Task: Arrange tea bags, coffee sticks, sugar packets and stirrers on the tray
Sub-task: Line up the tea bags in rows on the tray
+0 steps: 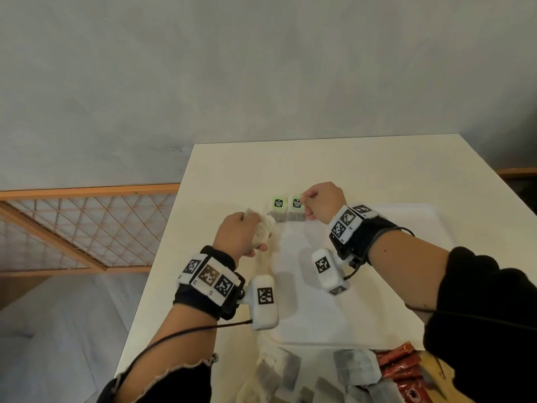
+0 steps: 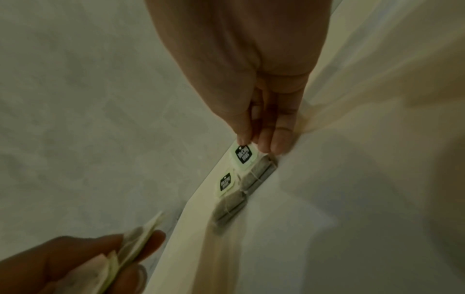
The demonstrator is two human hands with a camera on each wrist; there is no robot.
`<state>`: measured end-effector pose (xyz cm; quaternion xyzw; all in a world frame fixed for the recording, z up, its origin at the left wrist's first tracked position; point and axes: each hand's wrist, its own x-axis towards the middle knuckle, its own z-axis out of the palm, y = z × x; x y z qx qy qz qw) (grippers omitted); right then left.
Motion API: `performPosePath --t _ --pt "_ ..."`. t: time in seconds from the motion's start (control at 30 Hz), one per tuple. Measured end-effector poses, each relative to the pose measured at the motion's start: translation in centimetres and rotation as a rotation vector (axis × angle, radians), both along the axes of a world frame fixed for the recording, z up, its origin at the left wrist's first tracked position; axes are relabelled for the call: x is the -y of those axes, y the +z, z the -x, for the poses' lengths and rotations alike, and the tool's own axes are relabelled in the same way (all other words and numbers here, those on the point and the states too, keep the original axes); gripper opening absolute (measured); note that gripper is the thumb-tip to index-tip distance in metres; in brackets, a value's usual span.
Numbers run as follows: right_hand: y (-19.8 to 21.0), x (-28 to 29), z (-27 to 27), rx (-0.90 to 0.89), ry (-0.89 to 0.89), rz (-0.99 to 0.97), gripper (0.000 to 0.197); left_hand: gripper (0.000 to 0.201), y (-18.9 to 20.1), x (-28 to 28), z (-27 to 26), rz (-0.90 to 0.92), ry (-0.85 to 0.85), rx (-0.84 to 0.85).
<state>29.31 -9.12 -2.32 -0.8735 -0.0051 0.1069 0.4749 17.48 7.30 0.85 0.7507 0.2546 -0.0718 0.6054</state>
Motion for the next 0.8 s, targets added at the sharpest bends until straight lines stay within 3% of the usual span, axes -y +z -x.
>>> performPosePath --t 0.43,0.6,0.7,0.8 --pt "1.6 0.7 0.5 -0.015 -0.027 -0.027 0.014 0.023 0.2 1.0 0.5 0.017 -0.093 0.100" --pt "4.7 1.7 3.3 -0.055 0.127 -0.258 0.025 0.024 1.2 2.7 1.0 0.036 -0.161 0.108" --pt "5.9 2.0 5.5 -0.083 0.267 -0.173 0.033 0.026 1.9 3.6 1.5 0.089 -0.174 0.118" --pt "6.3 2.9 7.1 -0.029 0.322 -0.129 0.028 0.028 2.6 4.5 2.0 0.117 -0.208 0.125"
